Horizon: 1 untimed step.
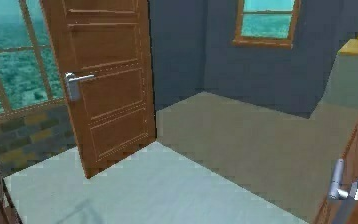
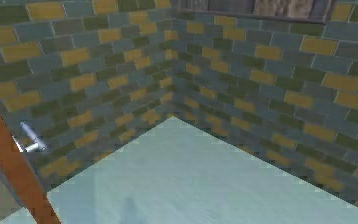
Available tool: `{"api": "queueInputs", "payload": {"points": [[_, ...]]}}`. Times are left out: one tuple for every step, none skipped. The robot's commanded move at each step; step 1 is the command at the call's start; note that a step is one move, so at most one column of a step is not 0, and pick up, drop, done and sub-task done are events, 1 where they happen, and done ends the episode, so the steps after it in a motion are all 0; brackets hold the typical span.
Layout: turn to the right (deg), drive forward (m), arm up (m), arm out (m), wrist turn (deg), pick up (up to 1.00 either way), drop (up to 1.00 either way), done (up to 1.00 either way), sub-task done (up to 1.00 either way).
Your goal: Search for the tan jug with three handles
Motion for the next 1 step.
{"api": "queueInputs", "payload": {"points": [[3.0,0.0,0.0,0.0,0.0,0.0,0.0,0.0,0.0]]}}
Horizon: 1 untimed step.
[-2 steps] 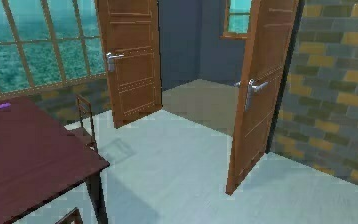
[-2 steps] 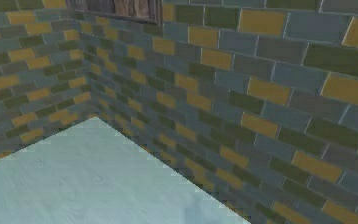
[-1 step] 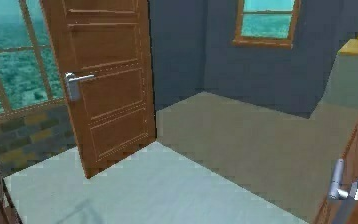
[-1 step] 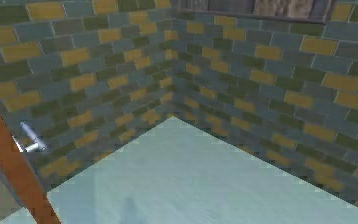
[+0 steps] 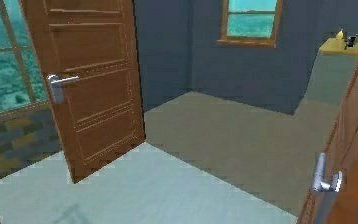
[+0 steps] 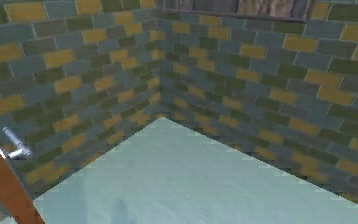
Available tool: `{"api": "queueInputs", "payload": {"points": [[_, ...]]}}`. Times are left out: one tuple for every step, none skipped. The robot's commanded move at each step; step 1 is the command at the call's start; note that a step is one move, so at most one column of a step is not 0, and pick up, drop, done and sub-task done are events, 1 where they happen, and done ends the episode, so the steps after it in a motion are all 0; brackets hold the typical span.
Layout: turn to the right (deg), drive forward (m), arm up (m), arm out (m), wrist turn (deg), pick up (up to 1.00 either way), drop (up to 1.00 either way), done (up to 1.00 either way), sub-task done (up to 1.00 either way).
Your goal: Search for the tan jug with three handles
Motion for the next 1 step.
{"api": "queueInputs", "payload": {"points": [[0.0,0.5,0.0,0.0,0.0,0.0,0.0,0.0,0.0]]}}
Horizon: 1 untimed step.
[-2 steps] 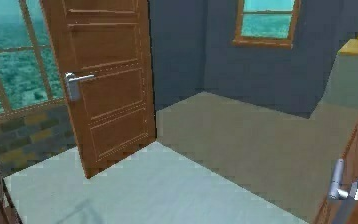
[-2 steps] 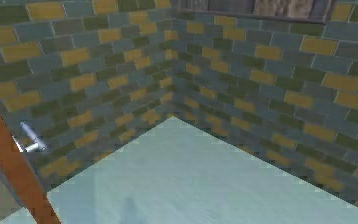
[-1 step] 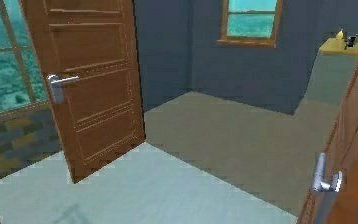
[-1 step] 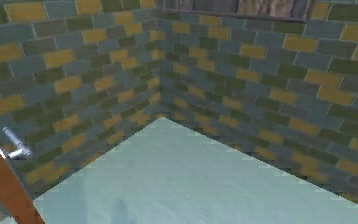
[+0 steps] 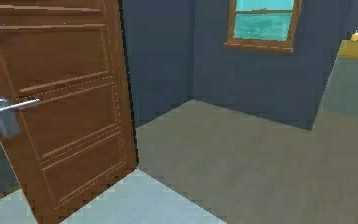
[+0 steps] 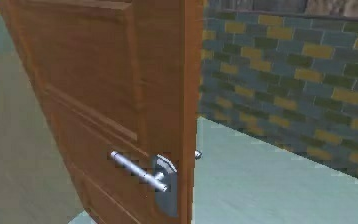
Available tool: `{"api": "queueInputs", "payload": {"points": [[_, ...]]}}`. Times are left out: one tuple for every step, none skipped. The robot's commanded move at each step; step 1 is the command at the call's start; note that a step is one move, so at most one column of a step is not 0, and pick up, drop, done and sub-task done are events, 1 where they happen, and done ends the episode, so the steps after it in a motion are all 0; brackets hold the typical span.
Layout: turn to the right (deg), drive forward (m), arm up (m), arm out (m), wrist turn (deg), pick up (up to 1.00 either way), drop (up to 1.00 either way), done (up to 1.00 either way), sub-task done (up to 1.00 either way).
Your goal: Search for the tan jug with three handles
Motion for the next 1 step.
{"api": "queueInputs", "payload": {"points": [[27.0,0.0,0.0,0.0,0.0,0.0,0.0,0.0,0.0]]}}
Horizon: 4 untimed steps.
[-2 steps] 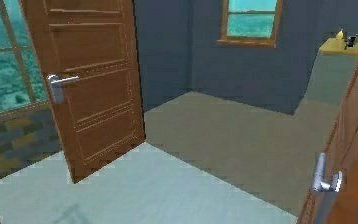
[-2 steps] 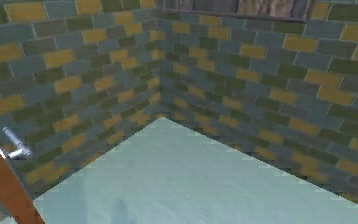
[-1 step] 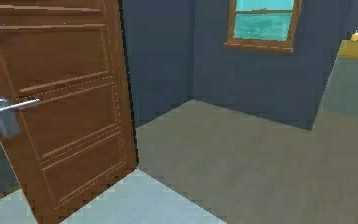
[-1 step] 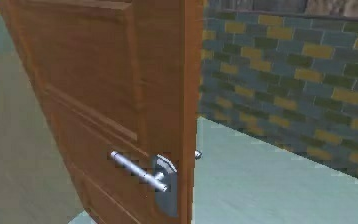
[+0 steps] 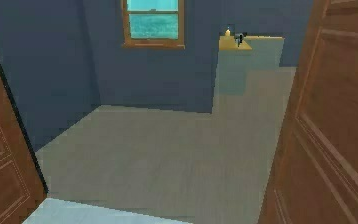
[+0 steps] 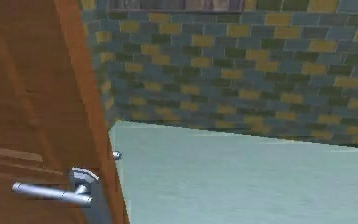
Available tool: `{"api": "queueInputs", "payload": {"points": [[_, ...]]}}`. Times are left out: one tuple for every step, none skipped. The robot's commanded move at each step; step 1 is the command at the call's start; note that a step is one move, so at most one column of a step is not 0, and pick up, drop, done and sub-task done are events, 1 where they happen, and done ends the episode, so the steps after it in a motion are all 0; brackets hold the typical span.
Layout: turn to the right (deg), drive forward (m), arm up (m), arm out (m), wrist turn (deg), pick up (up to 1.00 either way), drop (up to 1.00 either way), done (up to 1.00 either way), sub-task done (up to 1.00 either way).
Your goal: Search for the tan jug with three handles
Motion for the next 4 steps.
{"api": "queueInputs", "payload": {"points": [[0.0,1.0,0.0,0.0,0.0,0.0,0.0,0.0,0.0],[9.0,0.0,0.0,0.0,0.0,0.0,0.0,0.0,0.0],[0.0,0.35,0.0,0.0,0.0,0.0,0.0,0.0,0.0],[33.0,0.0,0.0,0.0,0.0,0.0,0.0,0.0,0.0]]}}
